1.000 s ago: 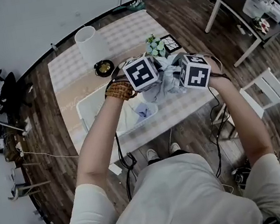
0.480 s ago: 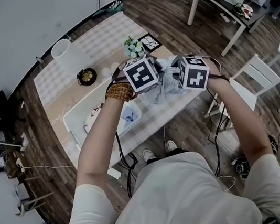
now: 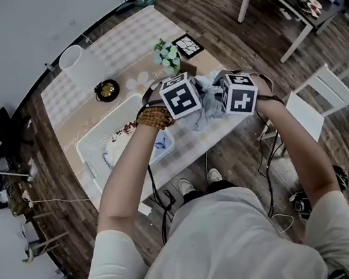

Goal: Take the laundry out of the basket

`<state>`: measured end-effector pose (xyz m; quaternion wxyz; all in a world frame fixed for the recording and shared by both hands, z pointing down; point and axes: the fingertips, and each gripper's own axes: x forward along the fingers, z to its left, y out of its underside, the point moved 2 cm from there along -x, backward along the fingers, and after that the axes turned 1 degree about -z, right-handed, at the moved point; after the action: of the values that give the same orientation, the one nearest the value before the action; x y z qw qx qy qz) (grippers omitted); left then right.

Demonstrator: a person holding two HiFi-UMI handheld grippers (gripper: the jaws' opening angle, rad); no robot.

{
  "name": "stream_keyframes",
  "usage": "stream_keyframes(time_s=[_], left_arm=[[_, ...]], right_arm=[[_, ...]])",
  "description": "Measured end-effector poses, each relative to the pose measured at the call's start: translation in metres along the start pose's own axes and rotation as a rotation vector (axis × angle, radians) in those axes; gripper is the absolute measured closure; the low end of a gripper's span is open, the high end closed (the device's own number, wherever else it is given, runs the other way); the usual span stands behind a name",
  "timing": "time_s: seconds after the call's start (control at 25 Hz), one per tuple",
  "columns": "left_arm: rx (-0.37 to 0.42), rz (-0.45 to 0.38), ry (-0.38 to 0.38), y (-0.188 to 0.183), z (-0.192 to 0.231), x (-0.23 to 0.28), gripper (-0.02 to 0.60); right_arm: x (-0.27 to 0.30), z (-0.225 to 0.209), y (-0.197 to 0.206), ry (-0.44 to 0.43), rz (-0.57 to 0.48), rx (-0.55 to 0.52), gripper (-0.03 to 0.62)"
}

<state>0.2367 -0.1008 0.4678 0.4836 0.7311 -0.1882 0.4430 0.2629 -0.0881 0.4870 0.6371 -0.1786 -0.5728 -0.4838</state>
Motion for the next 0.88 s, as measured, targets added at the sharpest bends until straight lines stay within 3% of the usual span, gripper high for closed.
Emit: stream_keyframes(time_s=[0.68, 0.88], left_arm=[[-0.051, 0.129, 0.098, 0.074, 0.01, 0.15, 0.532], [-0.035, 0.183, 0.107, 0.089, 0.016, 0.18, 0.532]], right_arm=[[0.149, 0.016, 0.069, -0.153, 0.044, 0.008, 0.48], [0.183, 0.012, 0.081, -0.172, 0.043, 0.009, 0.48]])
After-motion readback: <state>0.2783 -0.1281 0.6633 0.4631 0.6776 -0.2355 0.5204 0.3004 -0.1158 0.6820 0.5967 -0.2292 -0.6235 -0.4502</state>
